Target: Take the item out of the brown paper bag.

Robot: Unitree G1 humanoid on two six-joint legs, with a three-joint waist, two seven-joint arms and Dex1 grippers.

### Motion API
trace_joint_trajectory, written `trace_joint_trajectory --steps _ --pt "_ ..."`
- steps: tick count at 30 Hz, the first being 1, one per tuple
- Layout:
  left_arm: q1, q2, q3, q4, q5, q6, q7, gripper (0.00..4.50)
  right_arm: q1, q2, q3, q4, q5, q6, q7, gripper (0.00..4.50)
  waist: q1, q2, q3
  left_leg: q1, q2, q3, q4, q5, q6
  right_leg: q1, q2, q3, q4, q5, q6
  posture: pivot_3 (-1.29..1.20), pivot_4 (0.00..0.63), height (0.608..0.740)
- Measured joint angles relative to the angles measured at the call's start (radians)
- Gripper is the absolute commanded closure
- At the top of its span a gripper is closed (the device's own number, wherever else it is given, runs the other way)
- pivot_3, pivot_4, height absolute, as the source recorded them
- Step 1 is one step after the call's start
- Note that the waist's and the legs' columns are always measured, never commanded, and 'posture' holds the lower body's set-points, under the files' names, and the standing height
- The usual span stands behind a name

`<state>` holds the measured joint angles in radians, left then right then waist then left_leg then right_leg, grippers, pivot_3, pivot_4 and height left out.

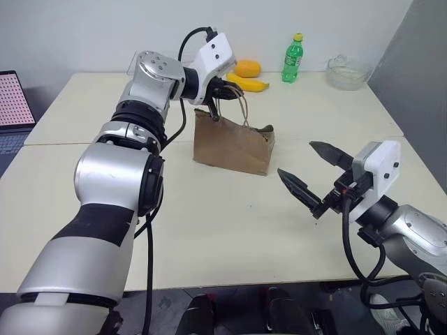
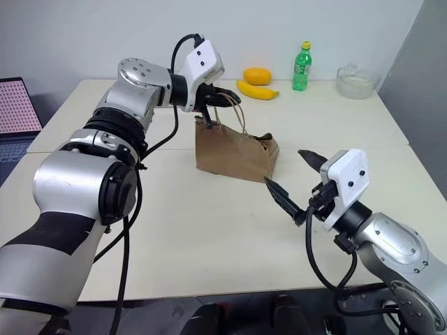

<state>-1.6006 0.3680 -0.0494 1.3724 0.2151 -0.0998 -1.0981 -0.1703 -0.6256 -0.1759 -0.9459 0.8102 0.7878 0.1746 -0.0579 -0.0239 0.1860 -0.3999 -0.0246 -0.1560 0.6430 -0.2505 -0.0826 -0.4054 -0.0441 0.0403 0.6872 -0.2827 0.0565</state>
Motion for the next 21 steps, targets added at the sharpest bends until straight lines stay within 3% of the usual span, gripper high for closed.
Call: trace_joint_trajectory --steps 21 --pt "-0.024 -0.005 0.020 0.000 -0.005 0.058 0.057 4.44 -0.006 0.002 0.003 0.008 -0.007 -0.014 0.000 0.00 0.000 0.000 0.000 0.000 0.000 0.000 0.002 0.000 0.000 0.000 0.000 0.000 0.003 0.000 0.000 0.00 0.150 0.740"
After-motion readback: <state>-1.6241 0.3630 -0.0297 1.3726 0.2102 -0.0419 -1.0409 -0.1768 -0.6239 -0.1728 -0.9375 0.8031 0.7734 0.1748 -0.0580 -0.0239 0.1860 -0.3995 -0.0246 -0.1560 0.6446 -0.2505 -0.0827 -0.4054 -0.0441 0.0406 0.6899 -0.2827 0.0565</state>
